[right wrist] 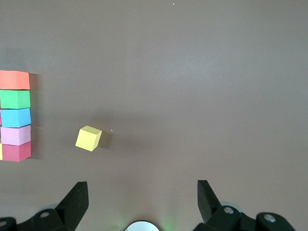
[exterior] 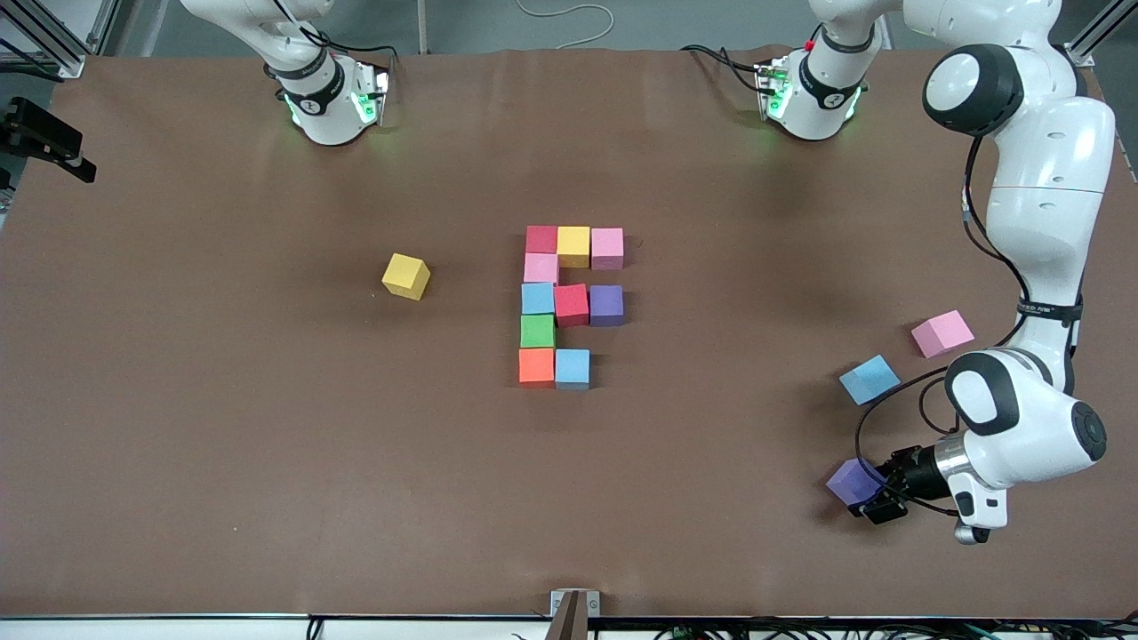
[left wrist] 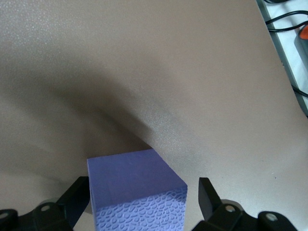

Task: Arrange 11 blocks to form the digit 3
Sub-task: 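Lift the purple cube with the left gripper and carry it toward the shape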

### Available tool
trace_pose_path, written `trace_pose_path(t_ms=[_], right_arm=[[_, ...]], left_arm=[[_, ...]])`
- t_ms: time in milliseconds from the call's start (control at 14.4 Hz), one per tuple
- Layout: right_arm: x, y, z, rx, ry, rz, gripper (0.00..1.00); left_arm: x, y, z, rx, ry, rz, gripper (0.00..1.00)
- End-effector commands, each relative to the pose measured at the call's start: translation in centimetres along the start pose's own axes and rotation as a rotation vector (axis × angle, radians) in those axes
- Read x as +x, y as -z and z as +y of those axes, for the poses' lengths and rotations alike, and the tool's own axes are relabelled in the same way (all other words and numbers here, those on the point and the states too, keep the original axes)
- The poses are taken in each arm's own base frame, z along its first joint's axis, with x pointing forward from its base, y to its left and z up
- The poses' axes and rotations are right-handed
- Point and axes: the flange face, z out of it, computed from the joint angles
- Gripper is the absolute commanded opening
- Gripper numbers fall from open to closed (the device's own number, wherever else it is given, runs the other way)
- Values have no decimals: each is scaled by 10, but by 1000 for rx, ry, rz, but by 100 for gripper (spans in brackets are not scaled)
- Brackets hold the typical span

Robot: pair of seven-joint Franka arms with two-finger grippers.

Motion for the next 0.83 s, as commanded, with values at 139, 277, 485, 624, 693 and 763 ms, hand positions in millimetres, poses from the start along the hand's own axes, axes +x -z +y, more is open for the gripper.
trace_pose_path(t_ms=[139,277,485,624,693,763], right_arm=[[-2,-5,5,4,-8,-5,100],[-2,-5,6,4,-10,-5,100],[-2,-4,5,3,-8,4,100],[-2,-3,5,2,-7,10,100],[-1,-2,5,1,-7,19,100],[-1,-2,5,-1,-5,20,100]], left_arm=[[3,-3,1,-2,-20,8,63],[-3,1,8,4,-22,-2,39],[-33,14,45,34,22,-34,31],[-68,13,75,73,109,-75,29],[-89,8,91,93,163,-91,26],[-104,2,102,105,227,-98,24]])
